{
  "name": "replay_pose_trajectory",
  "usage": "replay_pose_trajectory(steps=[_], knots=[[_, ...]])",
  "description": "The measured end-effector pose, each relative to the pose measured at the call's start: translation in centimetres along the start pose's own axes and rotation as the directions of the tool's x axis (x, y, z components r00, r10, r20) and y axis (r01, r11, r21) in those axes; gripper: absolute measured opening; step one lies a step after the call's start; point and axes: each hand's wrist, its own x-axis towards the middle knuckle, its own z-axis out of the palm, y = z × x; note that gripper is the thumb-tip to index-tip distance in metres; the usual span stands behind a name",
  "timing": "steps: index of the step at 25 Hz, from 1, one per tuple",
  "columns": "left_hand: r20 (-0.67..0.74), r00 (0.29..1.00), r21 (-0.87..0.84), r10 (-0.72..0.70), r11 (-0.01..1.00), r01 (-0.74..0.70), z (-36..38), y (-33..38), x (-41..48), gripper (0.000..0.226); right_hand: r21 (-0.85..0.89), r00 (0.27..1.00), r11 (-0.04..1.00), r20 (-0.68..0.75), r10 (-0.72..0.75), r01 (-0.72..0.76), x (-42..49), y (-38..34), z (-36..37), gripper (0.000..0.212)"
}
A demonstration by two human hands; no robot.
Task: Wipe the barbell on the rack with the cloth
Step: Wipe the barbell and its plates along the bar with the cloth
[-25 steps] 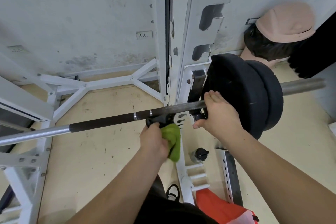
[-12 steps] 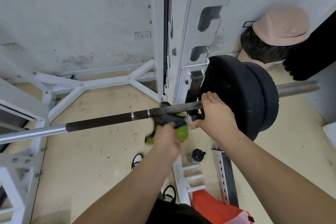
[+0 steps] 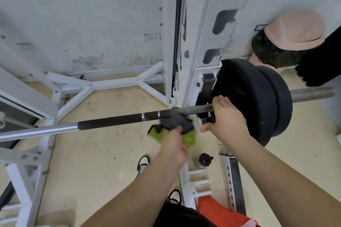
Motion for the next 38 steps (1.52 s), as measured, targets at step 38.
replay_pose_trajectory(steps=[38], knots=[[0.135, 0.829, 0.66, 0.543, 0.575, -0.484, -3.1, 3.8, -2.6, 0.042, 0.109, 0.995, 0.992, -0.073, 0.073, -0.065, -1.1, -1.6, 1.9, 0.093]])
